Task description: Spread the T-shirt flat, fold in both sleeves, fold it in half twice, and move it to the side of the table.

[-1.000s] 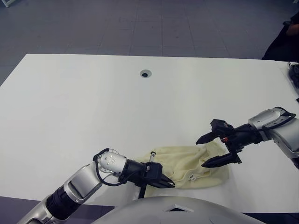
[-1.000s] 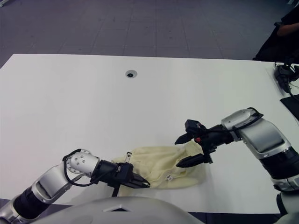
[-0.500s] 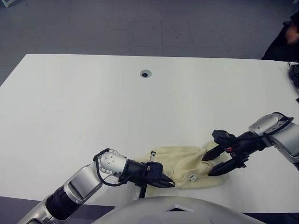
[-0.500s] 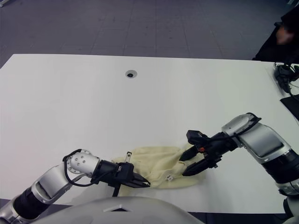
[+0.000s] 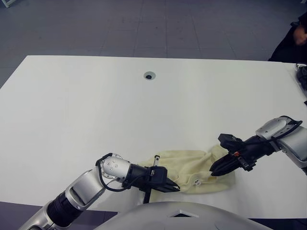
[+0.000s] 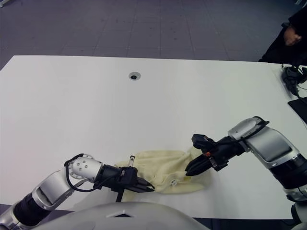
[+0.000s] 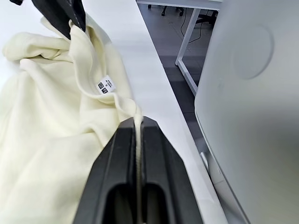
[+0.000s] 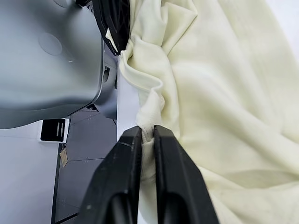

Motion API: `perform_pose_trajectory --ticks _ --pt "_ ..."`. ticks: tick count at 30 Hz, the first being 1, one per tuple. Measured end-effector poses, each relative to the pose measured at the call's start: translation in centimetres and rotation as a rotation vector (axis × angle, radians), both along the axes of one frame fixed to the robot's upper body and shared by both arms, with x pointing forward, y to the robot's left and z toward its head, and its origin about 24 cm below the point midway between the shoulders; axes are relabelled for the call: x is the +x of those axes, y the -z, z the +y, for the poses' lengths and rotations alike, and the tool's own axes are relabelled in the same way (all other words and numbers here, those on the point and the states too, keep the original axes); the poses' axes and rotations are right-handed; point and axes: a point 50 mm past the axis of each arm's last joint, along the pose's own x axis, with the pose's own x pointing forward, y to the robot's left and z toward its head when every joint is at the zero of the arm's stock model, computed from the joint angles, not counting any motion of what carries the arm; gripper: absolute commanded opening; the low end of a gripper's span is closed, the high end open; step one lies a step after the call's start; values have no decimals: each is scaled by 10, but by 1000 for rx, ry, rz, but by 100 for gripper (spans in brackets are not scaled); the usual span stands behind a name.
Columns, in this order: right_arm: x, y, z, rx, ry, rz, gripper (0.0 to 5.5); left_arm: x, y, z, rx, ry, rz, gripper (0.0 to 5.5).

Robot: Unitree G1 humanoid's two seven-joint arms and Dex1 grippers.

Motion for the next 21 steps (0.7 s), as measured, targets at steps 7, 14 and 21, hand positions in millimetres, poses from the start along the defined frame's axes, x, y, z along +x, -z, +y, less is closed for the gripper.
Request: perform_pose_trajectory --ticks 7,14,21 --pt "-1 0 -2 7 3 -31 1 0 0 0 0 0 -1 0" --pt "-4 -3 -7 17 7 -156 1 0 0 -1 -5 -1 -5 0" --pt "-2 -37 -16 147 149 -507 1 15 -25 6 -162 -114 -18 0"
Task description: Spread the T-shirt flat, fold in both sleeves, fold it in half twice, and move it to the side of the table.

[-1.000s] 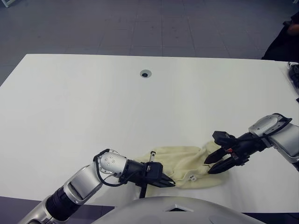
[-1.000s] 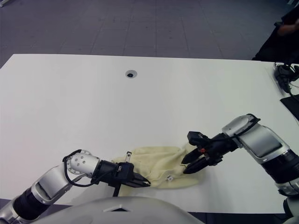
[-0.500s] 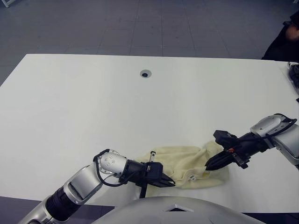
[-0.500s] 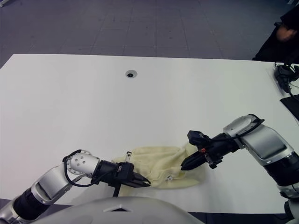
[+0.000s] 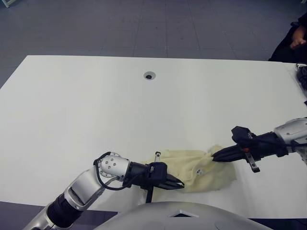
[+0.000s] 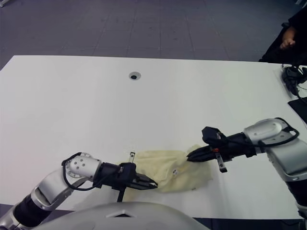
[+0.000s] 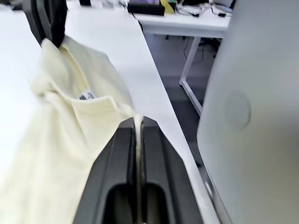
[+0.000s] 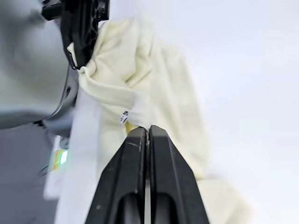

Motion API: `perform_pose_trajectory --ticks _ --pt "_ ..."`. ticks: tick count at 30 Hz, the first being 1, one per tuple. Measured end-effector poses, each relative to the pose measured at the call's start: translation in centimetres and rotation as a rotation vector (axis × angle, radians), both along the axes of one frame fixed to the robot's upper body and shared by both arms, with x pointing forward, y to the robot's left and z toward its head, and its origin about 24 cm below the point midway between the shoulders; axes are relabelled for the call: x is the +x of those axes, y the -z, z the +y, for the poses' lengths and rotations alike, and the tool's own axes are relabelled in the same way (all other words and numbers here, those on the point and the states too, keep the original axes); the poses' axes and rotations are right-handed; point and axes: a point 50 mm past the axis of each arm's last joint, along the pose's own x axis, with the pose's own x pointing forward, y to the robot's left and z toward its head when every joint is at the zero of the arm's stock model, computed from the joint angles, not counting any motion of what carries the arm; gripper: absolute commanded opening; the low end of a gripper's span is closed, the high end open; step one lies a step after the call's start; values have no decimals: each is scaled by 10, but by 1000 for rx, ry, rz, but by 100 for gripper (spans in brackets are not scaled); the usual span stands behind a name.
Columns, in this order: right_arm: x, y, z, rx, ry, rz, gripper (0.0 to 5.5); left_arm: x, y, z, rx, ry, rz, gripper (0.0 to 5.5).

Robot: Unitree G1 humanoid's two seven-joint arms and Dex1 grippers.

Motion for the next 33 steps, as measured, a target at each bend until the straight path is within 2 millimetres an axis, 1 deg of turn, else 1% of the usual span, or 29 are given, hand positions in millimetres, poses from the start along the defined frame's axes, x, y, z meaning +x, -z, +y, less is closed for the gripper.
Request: perform_pose_trajectory --ticks 2,4,5,7,8,9,10,12,14,17,21,23,24,26,27,29,33 --pt "-4 -12 -7 42 55 -103 1 15 -17 15 -43 -81 -54 0" --pt "-15 -19 -10 27 57 -149 1 23 -31 29 -50 -125 -110 0" --pt "-22 -19 -10 12 43 -153 1 24 -36 35 -41 -136 -132 0" --pt "-37 -18 -7 -38 -11 -136 1 19 -46 47 -38 -147 -148 0" --pt "-45 -18 -5 -58 -45 -129 1 13 -50 51 -47 -136 -141 0" --pt "-48 -18 -4 -63 -61 -119 1 10 -51 52 -48 -127 -134 0" --pt "-57 -18 0 -92 -93 -118 1 2 -54 53 -55 -100 -120 0" --pt "-71 -15 4 -115 -122 -93 1 -8 -52 54 -27 -52 -93 0" --pt "-81 -11 7 -126 -137 -64 1 -16 -45 54 12 -14 -46 0" --pt "-89 -3 12 -143 -163 -31 1 -29 -22 49 124 44 11 0" --pt "-85 16 24 -173 -196 -23 1 -38 11 43 258 74 48 0" --pt "-84 27 28 -216 -231 -1 1 -40 23 40 300 90 57 0" --pt "-81 33 29 -240 -242 6 1 -39 28 39 321 91 55 0" --pt "-74 50 28 -311 -247 43 1 -34 44 32 350 82 55 0" --pt "-70 60 25 -354 -246 72 1 -32 47 26 337 93 41 0" --pt "-63 67 28 -372 -295 105 1 -28 51 18 326 97 30 0" --pt "-48 74 38 -353 -372 147 1 -18 56 8 298 81 17 0"
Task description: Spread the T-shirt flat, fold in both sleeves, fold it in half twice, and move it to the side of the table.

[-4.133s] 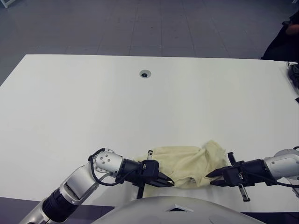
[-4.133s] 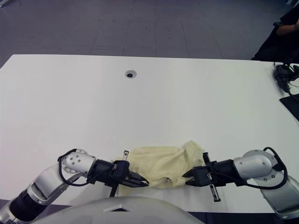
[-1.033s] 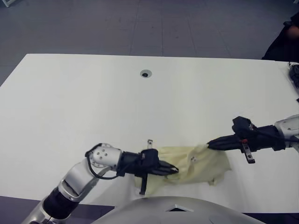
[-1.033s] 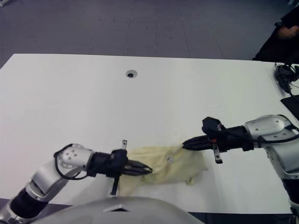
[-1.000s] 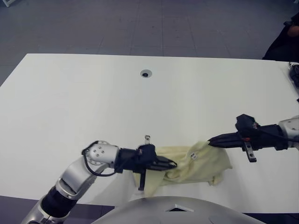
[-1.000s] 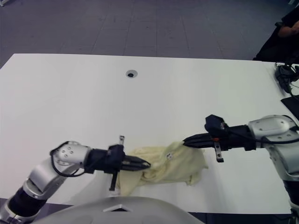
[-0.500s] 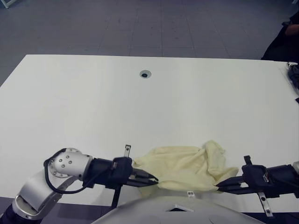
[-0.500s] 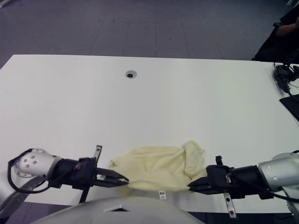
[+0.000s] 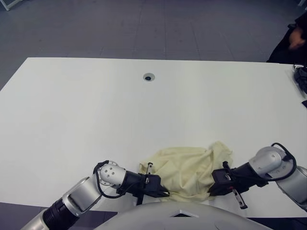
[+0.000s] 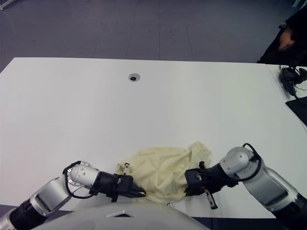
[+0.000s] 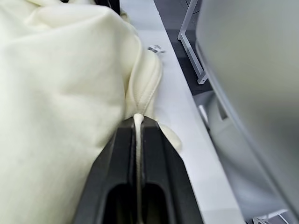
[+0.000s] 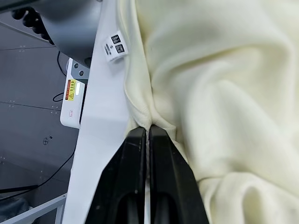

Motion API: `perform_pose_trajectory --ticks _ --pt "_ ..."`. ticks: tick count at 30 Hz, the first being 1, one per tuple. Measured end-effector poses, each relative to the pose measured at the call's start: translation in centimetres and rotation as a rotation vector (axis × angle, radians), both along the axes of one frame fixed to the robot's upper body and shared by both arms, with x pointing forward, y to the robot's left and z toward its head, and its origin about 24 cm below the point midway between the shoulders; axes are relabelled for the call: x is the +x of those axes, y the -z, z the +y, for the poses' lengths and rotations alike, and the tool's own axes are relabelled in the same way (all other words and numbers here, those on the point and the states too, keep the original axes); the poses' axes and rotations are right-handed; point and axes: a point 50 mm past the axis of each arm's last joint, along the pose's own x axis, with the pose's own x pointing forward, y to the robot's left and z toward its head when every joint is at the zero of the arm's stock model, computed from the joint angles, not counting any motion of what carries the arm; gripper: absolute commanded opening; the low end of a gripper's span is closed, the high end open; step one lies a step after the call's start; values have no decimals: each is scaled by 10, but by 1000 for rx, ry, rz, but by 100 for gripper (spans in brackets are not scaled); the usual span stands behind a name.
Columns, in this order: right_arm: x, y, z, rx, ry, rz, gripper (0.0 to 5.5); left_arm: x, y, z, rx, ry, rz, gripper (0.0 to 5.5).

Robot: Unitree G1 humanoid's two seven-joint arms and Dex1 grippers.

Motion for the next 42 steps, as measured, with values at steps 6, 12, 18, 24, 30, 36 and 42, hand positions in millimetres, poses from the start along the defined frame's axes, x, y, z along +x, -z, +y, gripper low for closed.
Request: perform_pose_trajectory --ticks 6,12,18,24,30,36,42 --pt "26 9 11 85 20 -32 1 25 6 -8 -22 -112 -55 0" --pt "85 18 29 196 244 -351 1 95 5 -3 62 -305 -388 0" --pt "156 23 20 8 389 -896 1 171 3 22 246 -548 -691 0" --pt "202 30 26 -173 392 -1233 1 218 -5 12 313 -684 -829 0" --pt "228 22 30 -174 518 -1339 1 245 -14 5 352 -840 -944 0" --pt "222 -1 20 21 514 -1388 1 249 -33 8 193 -831 -967 0" --pt "178 -41 -17 130 475 -1448 1 236 -71 16 -89 -642 -969 0"
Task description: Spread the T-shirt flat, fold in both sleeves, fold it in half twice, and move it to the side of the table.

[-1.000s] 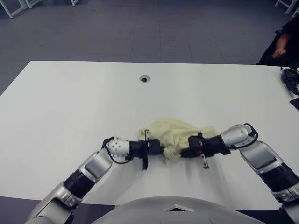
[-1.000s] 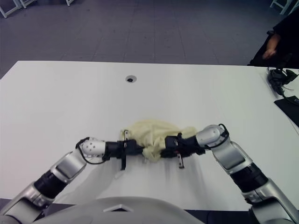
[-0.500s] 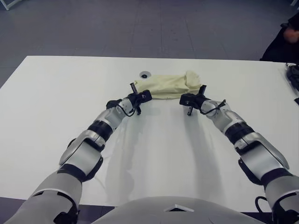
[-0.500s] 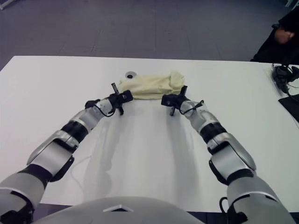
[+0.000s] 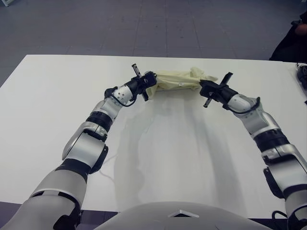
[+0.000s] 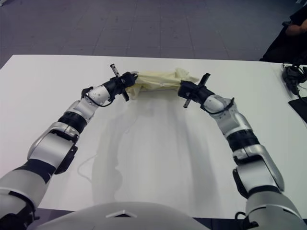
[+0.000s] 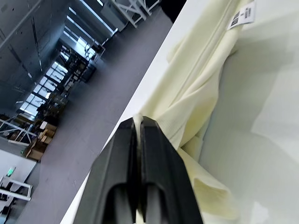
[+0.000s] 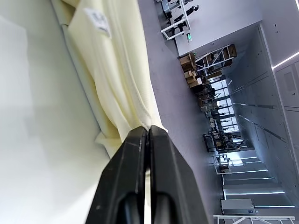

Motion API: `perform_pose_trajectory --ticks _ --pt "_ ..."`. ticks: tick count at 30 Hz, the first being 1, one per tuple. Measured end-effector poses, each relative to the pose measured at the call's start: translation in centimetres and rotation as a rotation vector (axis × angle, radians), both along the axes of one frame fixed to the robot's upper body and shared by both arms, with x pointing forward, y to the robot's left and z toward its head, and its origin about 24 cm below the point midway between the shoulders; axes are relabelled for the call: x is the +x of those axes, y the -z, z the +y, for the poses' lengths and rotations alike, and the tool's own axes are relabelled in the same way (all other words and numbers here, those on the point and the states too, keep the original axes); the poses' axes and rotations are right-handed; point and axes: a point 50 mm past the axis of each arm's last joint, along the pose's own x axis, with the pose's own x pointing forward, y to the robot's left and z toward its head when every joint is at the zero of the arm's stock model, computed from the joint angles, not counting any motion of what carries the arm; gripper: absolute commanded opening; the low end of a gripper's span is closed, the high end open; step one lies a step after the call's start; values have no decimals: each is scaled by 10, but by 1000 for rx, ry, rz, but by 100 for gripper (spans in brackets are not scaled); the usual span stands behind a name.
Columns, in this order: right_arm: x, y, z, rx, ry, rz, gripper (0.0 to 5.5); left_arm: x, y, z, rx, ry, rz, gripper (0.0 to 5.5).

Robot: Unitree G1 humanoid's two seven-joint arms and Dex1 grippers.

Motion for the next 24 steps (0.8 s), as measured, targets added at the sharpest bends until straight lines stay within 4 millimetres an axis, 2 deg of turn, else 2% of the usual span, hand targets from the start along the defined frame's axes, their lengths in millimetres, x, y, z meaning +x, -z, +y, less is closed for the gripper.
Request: perform_pose_trajectory --ticks 2,5,7,10,14,16,18,24 --pt "-23 -7 -10 22 -13 18 1 -15 -5 12 -6 81 -6 0" --pt "-54 -14 -14 64 -54 61 1 -45 -5 36 14 180 21 0" --pt "-87 -15 -13 105 -114 148 1 -78 1 57 56 253 82 0" --pt "-143 -12 -11 100 -217 349 1 -134 10 75 148 394 212 0" --pt "-205 -5 -6 -8 -330 683 1 -215 26 84 287 596 492 0" --pt "-227 -7 -5 -108 -366 823 1 -250 29 84 363 691 647 0" --pt "-232 -8 -5 -135 -367 863 1 -258 29 81 382 704 690 0" --pt "-240 -4 -5 -194 -349 898 1 -258 29 77 403 676 710 0"
